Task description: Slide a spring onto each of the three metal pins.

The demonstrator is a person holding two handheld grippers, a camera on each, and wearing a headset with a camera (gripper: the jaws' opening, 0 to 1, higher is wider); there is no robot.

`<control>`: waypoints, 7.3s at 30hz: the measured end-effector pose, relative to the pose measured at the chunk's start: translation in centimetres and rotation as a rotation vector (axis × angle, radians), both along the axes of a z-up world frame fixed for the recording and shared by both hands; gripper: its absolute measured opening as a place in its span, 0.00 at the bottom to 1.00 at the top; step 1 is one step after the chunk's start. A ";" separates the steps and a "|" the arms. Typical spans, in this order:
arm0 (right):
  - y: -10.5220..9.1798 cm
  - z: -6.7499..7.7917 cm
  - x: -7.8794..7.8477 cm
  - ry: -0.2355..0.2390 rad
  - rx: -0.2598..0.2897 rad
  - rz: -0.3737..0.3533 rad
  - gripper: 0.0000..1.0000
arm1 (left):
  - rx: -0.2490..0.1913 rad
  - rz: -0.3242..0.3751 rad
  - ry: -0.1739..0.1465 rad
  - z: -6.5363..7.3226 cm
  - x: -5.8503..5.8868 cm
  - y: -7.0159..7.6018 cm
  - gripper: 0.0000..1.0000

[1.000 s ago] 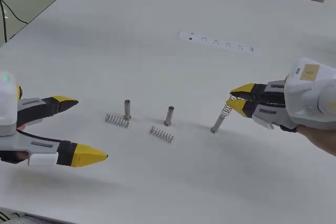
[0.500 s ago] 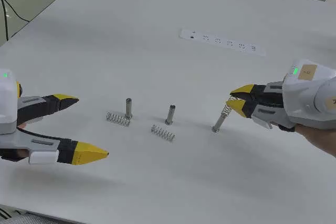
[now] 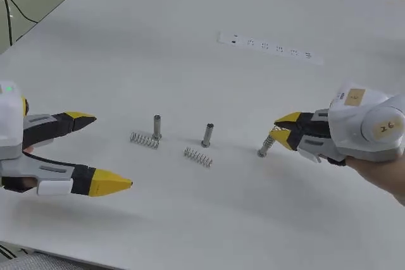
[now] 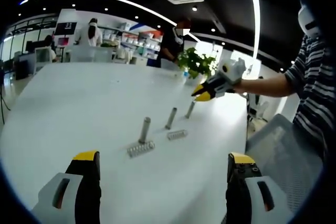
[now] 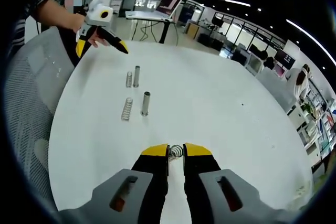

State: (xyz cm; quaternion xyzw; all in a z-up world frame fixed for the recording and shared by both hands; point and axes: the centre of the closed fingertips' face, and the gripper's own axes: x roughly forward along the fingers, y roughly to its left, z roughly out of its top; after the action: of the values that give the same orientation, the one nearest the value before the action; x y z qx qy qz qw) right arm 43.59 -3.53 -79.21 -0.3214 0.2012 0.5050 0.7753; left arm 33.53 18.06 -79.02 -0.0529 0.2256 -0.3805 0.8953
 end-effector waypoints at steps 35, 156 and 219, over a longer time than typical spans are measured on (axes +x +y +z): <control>0.1 -1.0 -0.2 -0.003 0.010 -0.031 0.08 | -0.008 -0.001 -0.002 0.3 -0.6 -0.3 0.98; 6.7 0.4 -5.6 0.281 0.282 -0.083 0.12 | 0.005 0.005 -0.011 0.9 -0.5 0.4 0.98; 8.8 -4.2 -6.1 0.234 0.056 0.080 0.08 | 0.022 -0.038 -0.003 1.1 -1.9 -0.8 0.97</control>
State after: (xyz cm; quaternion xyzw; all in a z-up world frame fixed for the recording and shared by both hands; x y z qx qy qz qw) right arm 37.46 5.31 -83.40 -0.2463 0.2633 0.5751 0.7344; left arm 31.63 17.24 -77.92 -0.0383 0.2295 -0.3951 0.8887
